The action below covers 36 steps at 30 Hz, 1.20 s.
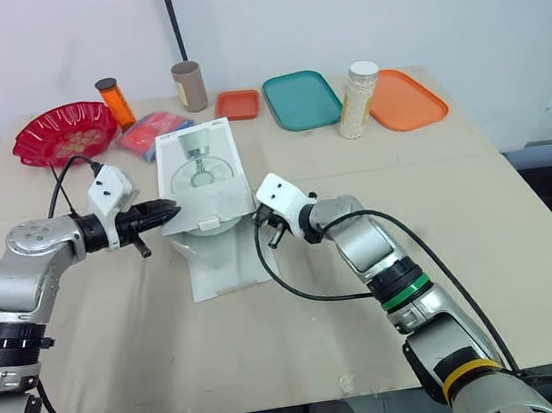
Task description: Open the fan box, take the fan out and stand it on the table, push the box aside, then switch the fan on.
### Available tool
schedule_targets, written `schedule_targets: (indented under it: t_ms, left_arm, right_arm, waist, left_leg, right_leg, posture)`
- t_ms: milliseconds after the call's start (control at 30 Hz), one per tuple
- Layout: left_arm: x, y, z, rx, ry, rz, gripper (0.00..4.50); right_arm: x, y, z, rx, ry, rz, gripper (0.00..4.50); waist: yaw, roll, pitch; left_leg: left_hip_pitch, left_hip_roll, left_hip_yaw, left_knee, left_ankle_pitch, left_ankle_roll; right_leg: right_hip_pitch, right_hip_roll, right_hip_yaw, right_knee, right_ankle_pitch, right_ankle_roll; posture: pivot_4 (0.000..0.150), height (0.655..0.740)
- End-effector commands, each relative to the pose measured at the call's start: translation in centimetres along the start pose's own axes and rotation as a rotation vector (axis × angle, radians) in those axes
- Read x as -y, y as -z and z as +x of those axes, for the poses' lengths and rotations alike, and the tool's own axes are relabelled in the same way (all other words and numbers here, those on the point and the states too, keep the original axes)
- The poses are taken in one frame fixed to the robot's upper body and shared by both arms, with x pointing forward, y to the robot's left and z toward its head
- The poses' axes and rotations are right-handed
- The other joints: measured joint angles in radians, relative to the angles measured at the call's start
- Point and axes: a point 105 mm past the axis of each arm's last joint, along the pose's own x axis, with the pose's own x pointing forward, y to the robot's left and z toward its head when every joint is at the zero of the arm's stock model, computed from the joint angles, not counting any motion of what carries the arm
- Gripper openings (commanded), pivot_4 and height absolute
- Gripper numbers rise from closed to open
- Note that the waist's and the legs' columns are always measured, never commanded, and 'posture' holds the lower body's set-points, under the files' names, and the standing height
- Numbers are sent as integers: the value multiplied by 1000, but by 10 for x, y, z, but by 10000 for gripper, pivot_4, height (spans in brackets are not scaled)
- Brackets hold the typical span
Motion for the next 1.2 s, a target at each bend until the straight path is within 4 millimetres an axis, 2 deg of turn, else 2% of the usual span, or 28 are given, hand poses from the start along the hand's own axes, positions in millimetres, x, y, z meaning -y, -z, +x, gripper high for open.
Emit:
schedule_targets:
  t_ms: [33, 167, 367, 500, 633, 767, 1067, 1200]
  left_arm:
    - [-6, 13, -6, -55, -25, -17, 6945]
    - [-11, 10, -8, -52, -37, -4, 6945]
    - [-16, 7, -9, -53, -36, 13, 6945]
    - [-13, 11, -8, -61, -23, 14, 6945]
    - [-12, 15, -9, -72, -21, 12, 6945]
    - [-11, 15, -9, -69, -22, 10, 6945]
    - [-10, 13, -10, -61, -21, 7, 6945]
    - [-8, 8, -10, -47, -16, 11, 6945]
  right_arm:
    - [-17, -28, -8, 113, -94, -13, 658]
    - [-32, -35, -13, 144, -166, -9, 658]
    - [-41, -37, -13, 150, -180, 4, 658]
    - [-35, -16, -13, 83, -153, -20, 658]
    - [-35, -10, -30, 81, -204, -43, 658]
    - [-54, -36, -60, 236, -393, -62, 658]
    - [-39, -82, -58, 409, -368, 116, 658]
    - [-31, -88, -40, 387, -298, 139, 658]
  waist:
    - [0, 0, 0]
    - [-1, 0, 0]
    - [0, 0, 0]
    - [0, 0, 0]
    - [2, 0, 0]
    - [1, 0, 0]
    - [1, 0, 0]
    - [1, 0, 0]
  left_leg:
    - [0, 0, 0, 0, 0, 0]
    - [0, 0, 0, 0, 0, 0]
    - [0, 0, 0, 0, 0, 0]
    - [0, 0, 0, 0, 0, 0]
    - [0, 0, 0, 0, 0, 0]
    - [0, 0, 0, 0, 0, 0]
    - [1, 0, -1, 0, 0, 0]
    - [1, 0, -1, 0, 0, 0]
  right_leg:
    - [0, 0, 0, 0, 0, 0]
    - [0, 0, 0, 0, 0, 0]
    - [0, 0, 0, 0, 0, 0]
    - [0, 0, 0, 0, 0, 0]
    - [0, 0, 0, 0, 0, 0]
    - [0, 0, 0, 0, 0, 0]
    - [1, 0, -1, 0, 0, 0]
    - [1, 0, -1, 0, 0, 0]
  posture:
    - [1500, 7400]
    - [1500, 7400]
    - [1500, 7400]
    - [1500, 7400]
    - [1500, 7400]
    - [1500, 7400]
    - [1500, 7400]
    - [1500, 7400]
